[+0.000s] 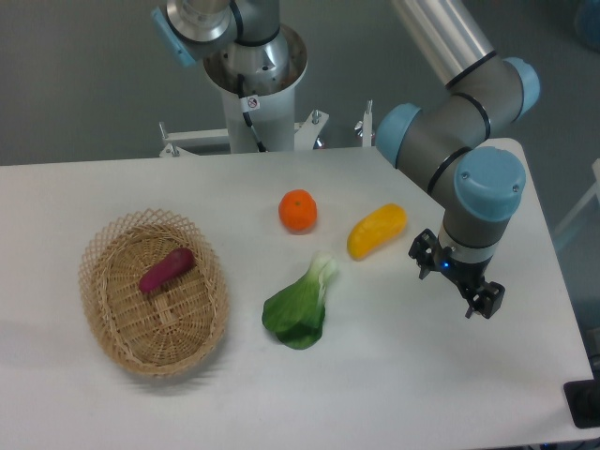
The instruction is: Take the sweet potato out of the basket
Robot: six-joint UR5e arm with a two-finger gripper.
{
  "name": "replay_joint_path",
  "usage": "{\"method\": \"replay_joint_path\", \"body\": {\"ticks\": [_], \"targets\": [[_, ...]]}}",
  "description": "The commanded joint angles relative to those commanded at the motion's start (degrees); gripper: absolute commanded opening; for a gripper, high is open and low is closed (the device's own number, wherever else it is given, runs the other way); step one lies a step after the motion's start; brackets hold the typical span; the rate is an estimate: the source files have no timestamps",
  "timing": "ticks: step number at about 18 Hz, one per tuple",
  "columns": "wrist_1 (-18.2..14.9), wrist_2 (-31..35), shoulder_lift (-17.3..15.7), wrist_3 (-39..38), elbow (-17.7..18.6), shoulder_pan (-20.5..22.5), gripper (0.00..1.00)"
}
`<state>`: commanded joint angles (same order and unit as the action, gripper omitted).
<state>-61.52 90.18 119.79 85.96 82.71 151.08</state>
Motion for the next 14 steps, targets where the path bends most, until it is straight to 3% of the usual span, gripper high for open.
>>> {"method": "replay_joint_path", "body": {"ticks": [11,14], "targets": [[-0.44,-0.7,-0.09,-2.98,0.17,-0.17,1.0],[-0.35,-1.4,-0.79,-4.22,1.66,-0.7,1.0]]}}
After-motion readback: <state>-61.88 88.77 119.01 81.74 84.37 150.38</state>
